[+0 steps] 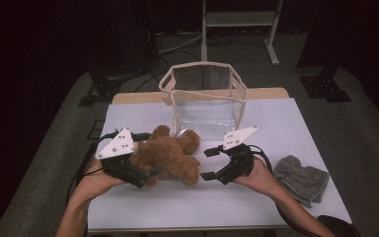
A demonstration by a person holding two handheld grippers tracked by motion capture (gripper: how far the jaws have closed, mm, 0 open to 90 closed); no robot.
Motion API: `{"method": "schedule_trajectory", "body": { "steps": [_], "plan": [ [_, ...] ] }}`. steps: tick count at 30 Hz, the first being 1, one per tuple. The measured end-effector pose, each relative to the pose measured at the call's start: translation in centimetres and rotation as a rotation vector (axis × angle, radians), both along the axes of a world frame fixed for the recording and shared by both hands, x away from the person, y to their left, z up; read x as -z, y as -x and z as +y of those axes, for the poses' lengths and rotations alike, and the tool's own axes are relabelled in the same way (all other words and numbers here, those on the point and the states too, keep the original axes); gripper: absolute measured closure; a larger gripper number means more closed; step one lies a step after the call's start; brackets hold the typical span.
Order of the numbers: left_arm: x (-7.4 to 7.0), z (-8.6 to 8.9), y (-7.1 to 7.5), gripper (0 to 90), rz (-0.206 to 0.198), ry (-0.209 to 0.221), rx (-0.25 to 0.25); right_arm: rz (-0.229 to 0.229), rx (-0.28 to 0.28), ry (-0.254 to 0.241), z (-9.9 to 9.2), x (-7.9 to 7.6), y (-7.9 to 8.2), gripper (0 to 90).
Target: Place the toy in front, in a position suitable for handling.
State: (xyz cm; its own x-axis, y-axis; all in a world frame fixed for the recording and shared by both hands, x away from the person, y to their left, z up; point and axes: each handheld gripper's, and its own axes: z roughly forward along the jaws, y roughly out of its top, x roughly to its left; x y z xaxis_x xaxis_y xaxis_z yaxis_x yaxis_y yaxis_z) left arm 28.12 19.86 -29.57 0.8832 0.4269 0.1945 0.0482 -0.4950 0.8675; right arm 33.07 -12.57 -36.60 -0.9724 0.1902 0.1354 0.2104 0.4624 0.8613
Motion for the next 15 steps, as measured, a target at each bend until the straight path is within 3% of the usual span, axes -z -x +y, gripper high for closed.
{"method": "schedule_trajectory", "body": {
  "steps": [9,15],
  "plan": [
    [0.0,2.0,0.1,3.3,-0.012,-0.006,-0.025,0.024,-0.026,0.022,2.9,1.0,-0.7,18.4],
    [0.4,3.7,0.1,3.3,-0.01,-0.019,-0.057,0.014,-0.019,0.07,4.0,2.1,-0.6,22.5]
  ]
}}
